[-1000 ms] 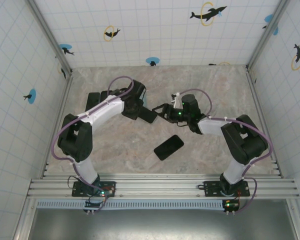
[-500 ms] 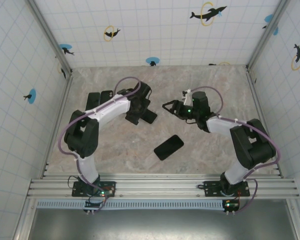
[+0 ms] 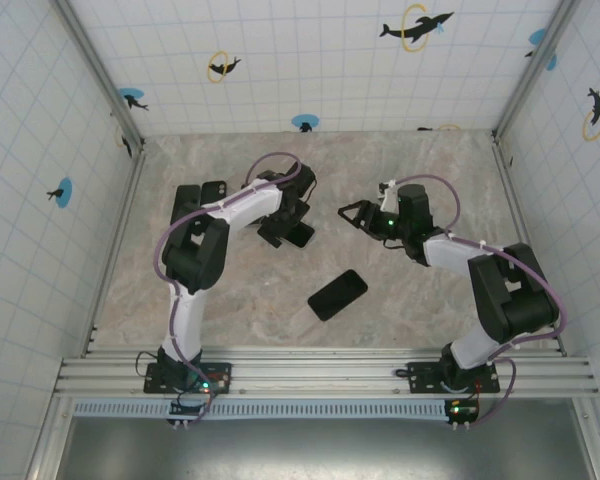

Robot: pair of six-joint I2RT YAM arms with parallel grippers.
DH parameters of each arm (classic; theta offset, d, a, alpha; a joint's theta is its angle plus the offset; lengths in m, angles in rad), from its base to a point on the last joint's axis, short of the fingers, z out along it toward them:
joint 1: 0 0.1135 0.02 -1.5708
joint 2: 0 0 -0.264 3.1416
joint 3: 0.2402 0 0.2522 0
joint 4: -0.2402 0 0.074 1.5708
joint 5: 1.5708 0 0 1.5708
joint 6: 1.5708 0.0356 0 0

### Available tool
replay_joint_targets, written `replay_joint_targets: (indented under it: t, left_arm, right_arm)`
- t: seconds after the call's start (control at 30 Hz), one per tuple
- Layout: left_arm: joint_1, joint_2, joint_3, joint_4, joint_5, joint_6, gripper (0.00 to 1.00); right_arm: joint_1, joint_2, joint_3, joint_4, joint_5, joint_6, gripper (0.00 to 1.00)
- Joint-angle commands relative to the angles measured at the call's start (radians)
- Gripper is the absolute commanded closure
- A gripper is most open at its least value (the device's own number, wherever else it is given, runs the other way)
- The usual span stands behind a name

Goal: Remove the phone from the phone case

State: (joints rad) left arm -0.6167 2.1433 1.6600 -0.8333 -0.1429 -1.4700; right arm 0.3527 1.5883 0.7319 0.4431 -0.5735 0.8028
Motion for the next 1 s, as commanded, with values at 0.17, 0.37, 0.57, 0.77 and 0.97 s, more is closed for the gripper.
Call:
replay_joint_targets:
  t: [0.17,0.37,0.57,0.77,0.97]
  left_arm:
    - [0.0,0.045,0.064,-0.033,-0.012,0.046,0.02]
    - [0.004,0.104,0.127,-0.107,0.002,0.057,0.02]
    - [0.003,0.127,0.139,-0.124,0.023,0.056,0.02]
    - [0.002,0.154,0.164,-0.177,0.031,0.048,0.02]
    - [0.002,0.158,0.167,-0.179,0.043,0.044,0.1]
  right_arm:
    - [-0.021,-0.027,-0.026,0.012,-0.023,0.0,0.22]
    - [-0.03,-0.017,-0.041,0.056,-0.038,0.032,0.22]
    - [-0.044,-0.008,-0.051,0.087,-0.057,0.056,0.22]
    - [-0.055,-0.007,-0.061,0.098,-0.066,0.067,0.22]
    - [-0.061,-0.005,-0.075,0.123,-0.066,0.084,0.23]
